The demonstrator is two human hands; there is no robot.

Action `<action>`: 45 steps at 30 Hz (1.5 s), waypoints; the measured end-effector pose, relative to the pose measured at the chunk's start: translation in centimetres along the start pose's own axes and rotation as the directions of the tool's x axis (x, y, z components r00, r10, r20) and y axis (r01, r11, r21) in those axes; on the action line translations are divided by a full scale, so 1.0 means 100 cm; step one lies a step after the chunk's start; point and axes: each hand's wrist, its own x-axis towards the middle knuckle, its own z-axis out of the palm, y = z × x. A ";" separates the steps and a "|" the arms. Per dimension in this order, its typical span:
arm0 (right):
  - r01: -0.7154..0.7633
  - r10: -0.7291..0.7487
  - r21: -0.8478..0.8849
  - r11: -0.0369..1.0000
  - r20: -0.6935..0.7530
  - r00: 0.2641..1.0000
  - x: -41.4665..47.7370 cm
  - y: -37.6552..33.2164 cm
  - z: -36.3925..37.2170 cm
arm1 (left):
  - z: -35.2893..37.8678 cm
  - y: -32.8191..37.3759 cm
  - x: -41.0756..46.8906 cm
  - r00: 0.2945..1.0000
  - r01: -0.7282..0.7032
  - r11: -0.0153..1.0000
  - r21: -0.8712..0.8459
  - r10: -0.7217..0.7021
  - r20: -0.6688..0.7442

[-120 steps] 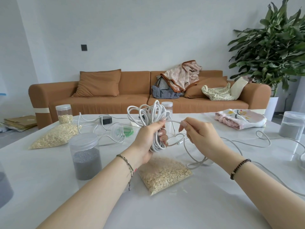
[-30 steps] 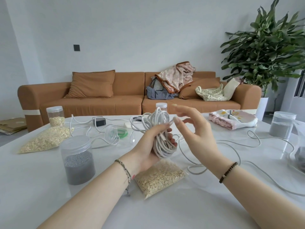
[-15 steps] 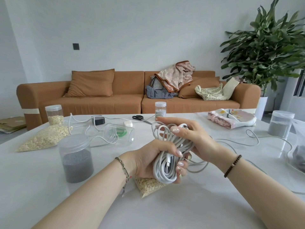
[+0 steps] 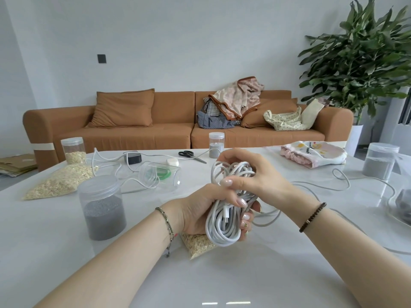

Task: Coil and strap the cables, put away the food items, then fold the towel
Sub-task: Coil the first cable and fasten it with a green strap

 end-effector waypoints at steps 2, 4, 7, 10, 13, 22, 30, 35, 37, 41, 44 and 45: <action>0.055 -0.057 -0.056 0.997 -0.036 0.998 0.000 0.000 0.001 | -0.001 0.000 0.000 1.000 -0.005 1.000 0.008 0.005 -0.012; 0.071 -0.072 -0.050 0.996 -0.021 0.997 -0.001 -0.003 0.002 | -0.002 -0.001 0.000 1.000 0.004 1.000 0.000 -0.004 -0.007; 0.043 -0.044 0.042 0.998 0.004 0.999 -0.001 -0.004 0.003 | -0.001 -0.001 0.000 1.000 0.019 1.000 0.009 -0.019 0.021; 0.060 -0.059 0.037 0.998 -0.020 0.998 0.001 -0.003 0.005 | 0.000 0.000 0.000 1.000 0.019 0.999 0.027 -0.020 0.019; 0.059 -0.058 0.012 0.998 -0.030 0.998 0.001 -0.003 0.005 | 0.000 0.000 0.000 1.000 0.023 0.999 0.029 -0.024 0.019; 0.077 -0.078 0.030 0.997 0.013 0.997 0.001 0.003 0.003 | 0.000 0.000 0.000 0.999 0.028 0.999 0.033 -0.028 0.019; 0.124 -0.138 -0.088 0.988 -0.166 0.977 0.000 0.002 0.011 | -0.004 -0.001 0.001 1.000 -0.002 0.999 -0.036 0.001 -0.025; 0.151 -0.163 -0.101 0.983 -0.127 0.978 0.000 0.002 0.011 | -0.004 0.000 0.000 1.000 0.012 0.999 -0.049 -0.013 -0.023; 0.162 -0.181 -0.154 0.975 -0.124 0.975 0.001 0.003 0.011 | -0.003 0.000 0.001 0.999 0.026 0.999 -0.039 -0.027 -0.019; 0.199 -0.228 -0.194 0.961 -0.138 0.964 0.001 0.003 0.012 | 0.000 0.000 0.001 0.998 0.063 0.998 0.010 -0.063 -0.012; 0.234 -0.270 -0.213 0.949 -0.157 0.950 0.000 0.003 0.013 | 0.002 0.000 0.000 0.997 0.078 0.994 0.070 -0.078 0.003; 0.242 -0.281 -0.222 0.944 -0.165 0.945 0.000 0.003 0.014 | 0.003 0.000 -0.001 0.997 0.082 0.994 0.079 -0.082 0.005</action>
